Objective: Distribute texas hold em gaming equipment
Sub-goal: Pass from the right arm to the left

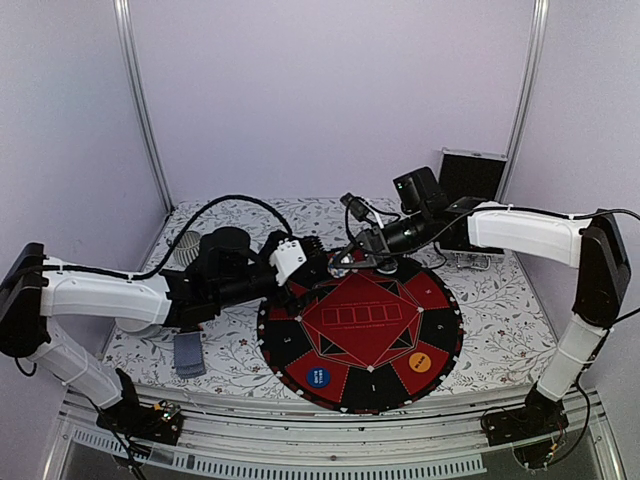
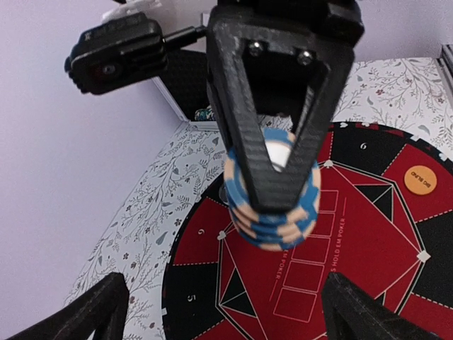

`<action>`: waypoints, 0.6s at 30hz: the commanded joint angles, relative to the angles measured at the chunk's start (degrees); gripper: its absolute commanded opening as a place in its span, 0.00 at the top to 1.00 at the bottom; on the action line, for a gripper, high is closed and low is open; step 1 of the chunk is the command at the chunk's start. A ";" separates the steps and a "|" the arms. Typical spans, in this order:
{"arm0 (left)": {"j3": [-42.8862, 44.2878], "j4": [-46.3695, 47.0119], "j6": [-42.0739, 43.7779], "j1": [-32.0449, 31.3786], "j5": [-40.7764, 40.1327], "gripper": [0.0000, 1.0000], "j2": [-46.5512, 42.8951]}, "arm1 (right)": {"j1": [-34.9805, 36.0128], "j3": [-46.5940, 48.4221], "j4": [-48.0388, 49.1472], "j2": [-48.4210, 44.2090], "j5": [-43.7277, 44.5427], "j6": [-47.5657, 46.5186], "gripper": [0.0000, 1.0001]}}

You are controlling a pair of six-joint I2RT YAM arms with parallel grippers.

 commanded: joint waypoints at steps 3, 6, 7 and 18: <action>0.89 4.26 -0.59 -0.99 6.10 0.05 1.55 | 1.99 -0.13 2.57 3.02 -4.82 3.70 0.98; 1.59 3.73 -0.35 -1.07 8.27 0.06 2.34 | 2.94 0.80 2.55 4.67 -6.07 3.71 0.98; 1.93 3.61 -0.27 -1.17 8.47 0.06 2.60 | 3.19 1.20 2.46 5.18 -6.18 3.74 0.98; 3.28 0.90 0.92 -1.31 9.60 0.21 4.49 | 4.07 2.17 2.99 6.54 -7.09 3.75 0.98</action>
